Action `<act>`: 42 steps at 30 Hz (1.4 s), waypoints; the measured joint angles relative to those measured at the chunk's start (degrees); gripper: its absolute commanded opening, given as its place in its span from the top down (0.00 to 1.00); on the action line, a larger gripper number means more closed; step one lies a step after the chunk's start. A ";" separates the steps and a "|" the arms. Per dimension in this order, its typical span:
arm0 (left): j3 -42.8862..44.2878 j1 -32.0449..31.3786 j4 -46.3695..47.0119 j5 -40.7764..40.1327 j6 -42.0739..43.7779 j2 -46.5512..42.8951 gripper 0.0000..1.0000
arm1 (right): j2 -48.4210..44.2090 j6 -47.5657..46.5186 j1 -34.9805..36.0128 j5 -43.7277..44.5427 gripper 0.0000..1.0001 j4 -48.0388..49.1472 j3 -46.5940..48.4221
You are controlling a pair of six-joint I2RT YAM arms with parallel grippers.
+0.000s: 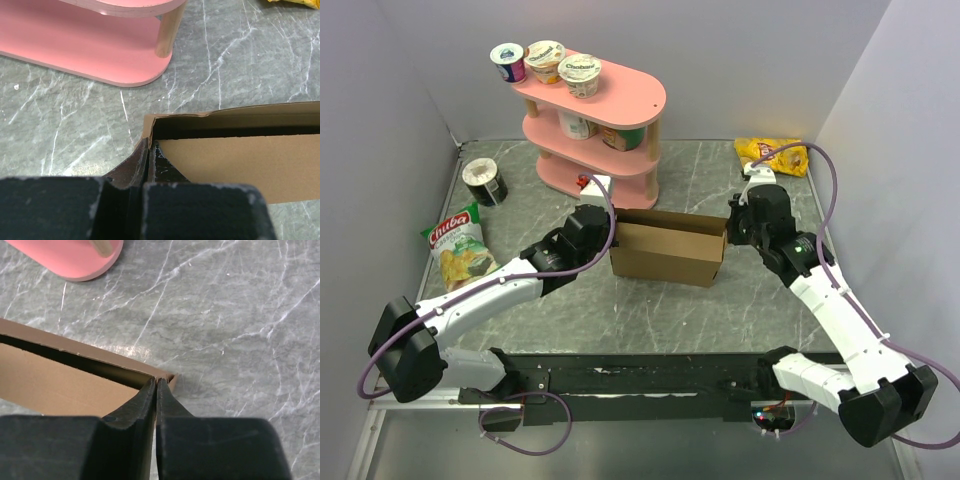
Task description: Fold the paper box
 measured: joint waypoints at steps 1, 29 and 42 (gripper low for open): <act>0.00 0.00 -0.02 0.00 -0.02 -0.02 0.99 | 0.04 0.02 0.00 0.07 1.00 0.13 0.00; 0.02 -0.24 -0.13 -0.11 -0.59 0.11 0.99 | -0.20 6.45 -3.37 -3.50 1.00 -1.07 0.37; 0.09 -0.55 -0.15 -0.11 -0.63 0.13 0.99 | -3.56 10.91 -6.36 -8.61 1.00 2.75 -3.85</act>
